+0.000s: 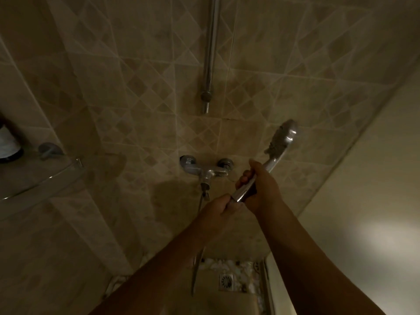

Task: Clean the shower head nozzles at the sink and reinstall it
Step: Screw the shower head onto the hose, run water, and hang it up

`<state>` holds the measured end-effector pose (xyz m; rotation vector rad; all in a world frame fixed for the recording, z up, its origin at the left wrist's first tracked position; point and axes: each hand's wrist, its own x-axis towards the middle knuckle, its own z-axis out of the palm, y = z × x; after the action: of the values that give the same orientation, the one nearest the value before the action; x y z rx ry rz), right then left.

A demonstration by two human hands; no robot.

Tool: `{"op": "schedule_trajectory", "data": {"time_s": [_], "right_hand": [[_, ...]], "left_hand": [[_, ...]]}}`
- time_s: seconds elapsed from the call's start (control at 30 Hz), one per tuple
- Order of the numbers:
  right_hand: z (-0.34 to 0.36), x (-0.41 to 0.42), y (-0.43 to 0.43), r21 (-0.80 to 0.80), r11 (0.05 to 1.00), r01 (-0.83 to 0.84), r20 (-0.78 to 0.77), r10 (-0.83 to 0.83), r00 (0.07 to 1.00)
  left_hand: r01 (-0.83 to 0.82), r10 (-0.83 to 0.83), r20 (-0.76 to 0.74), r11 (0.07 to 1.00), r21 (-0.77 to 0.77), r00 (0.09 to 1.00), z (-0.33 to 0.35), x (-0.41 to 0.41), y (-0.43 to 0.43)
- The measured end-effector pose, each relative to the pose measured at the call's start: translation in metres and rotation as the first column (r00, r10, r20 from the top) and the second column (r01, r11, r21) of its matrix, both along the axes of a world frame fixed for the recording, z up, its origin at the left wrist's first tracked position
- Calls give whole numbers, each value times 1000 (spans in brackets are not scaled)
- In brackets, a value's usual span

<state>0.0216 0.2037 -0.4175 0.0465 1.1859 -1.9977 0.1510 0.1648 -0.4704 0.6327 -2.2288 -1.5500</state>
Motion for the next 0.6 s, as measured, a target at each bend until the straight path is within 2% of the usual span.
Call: {"op": "schedule_trajectory", "data": {"time_s": [0.03, 0.07, 0.13, 0.23, 0.3, 0.33, 0.4, 0.47, 0.53, 0.6], "right_hand": [[2, 0, 4, -92, 992, -84, -2, 84, 996], [6, -1, 7, -200, 964, -177, -25, 176, 984], [16, -1, 14, -373, 862, -344, -135, 317, 939], [29, 1, 15, -496, 722, -483, -258, 408, 876], [34, 4, 12, -542, 651, -532, -279, 457, 844], [34, 5, 10, -563, 623, -544, -273, 481, 833], [30, 4, 7, -571, 622, -535, -224, 509, 831], [23, -1, 3, -507, 723, -468, -116, 481, 869], [14, -5, -2, -328, 888, -321, -10, 336, 942], [1, -7, -6, -103, 988, -112, 8, 113, 994]], "left_hand": [[38, -33, -31, 983, 178, 999, 4, 1, -2], [94, -75, -67, 929, 359, 995, 9, 3, -5], [274, -202, -185, 722, 635, 962, 18, 9, -11], [509, -402, -350, 412, 756, 846, 27, 16, -21], [568, -468, -401, 298, 767, 787, 28, 17, -24], [575, -472, -412, 278, 770, 780, 26, 17, -24], [544, -438, -388, 319, 776, 811, 21, 16, -22], [446, -370, -294, 447, 775, 881, 17, 13, -18], [290, -276, -127, 701, 652, 953, 13, 8, -13], [96, -114, 44, 949, 300, 993, 8, 1, -7]]}}
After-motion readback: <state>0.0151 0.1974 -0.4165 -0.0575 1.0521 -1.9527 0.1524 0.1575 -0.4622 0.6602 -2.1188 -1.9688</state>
